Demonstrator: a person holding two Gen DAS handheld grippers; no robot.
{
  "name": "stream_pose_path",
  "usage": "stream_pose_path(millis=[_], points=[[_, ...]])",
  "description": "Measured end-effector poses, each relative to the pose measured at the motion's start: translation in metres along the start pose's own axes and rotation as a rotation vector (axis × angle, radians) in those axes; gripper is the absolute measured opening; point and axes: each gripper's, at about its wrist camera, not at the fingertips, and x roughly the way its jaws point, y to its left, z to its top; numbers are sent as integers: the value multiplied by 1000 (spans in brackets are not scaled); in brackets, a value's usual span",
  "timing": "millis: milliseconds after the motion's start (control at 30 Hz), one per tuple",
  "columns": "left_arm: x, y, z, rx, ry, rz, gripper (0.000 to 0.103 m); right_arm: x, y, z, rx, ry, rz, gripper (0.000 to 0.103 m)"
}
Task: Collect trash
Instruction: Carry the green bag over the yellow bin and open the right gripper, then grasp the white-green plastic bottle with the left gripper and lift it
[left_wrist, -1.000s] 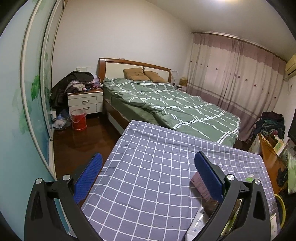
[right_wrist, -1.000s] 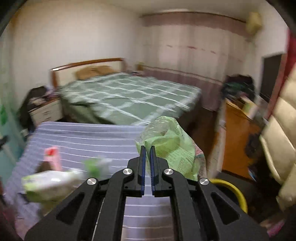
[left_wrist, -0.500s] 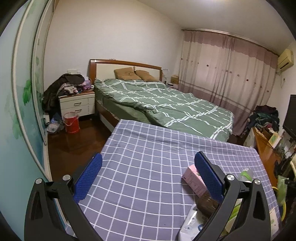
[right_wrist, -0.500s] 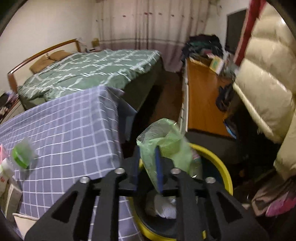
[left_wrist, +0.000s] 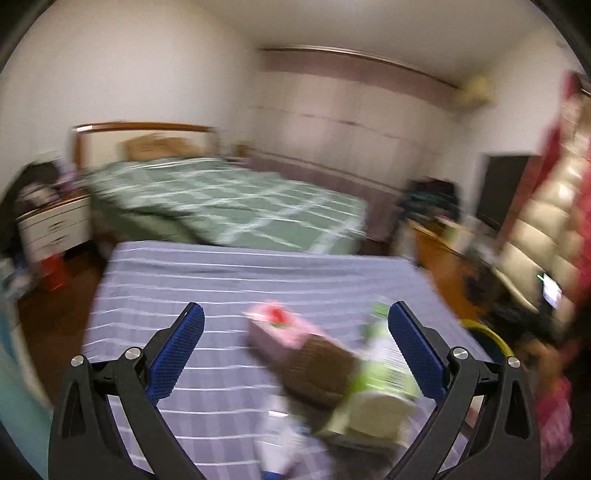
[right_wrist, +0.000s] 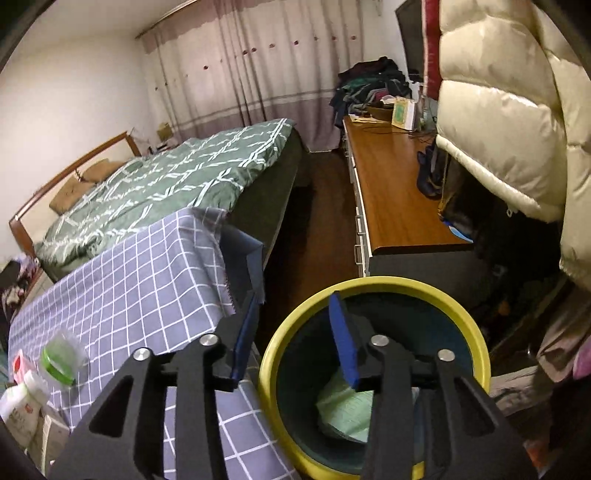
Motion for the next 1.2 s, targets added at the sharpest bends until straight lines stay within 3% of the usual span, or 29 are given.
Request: stream_pose_path(millis=[167, 400, 700, 900, 1200], points=[[12, -46, -18, 197, 88, -129, 98, -2, 2, 0, 0, -18, 34, 42], [41, -77, -39, 318, 199, -123, 98, -5, 4, -1, -2, -19, 81, 44], [63, -84, -55, 357, 286, -123, 72, -5, 4, -2, -3, -18, 95, 44], [63, -79, -52, 327, 273, -163, 52, -5, 5, -2, -3, -24, 98, 44], [48, -83, -33, 327, 165, -110, 52, -6, 8, -1, -12, -26, 97, 44]])
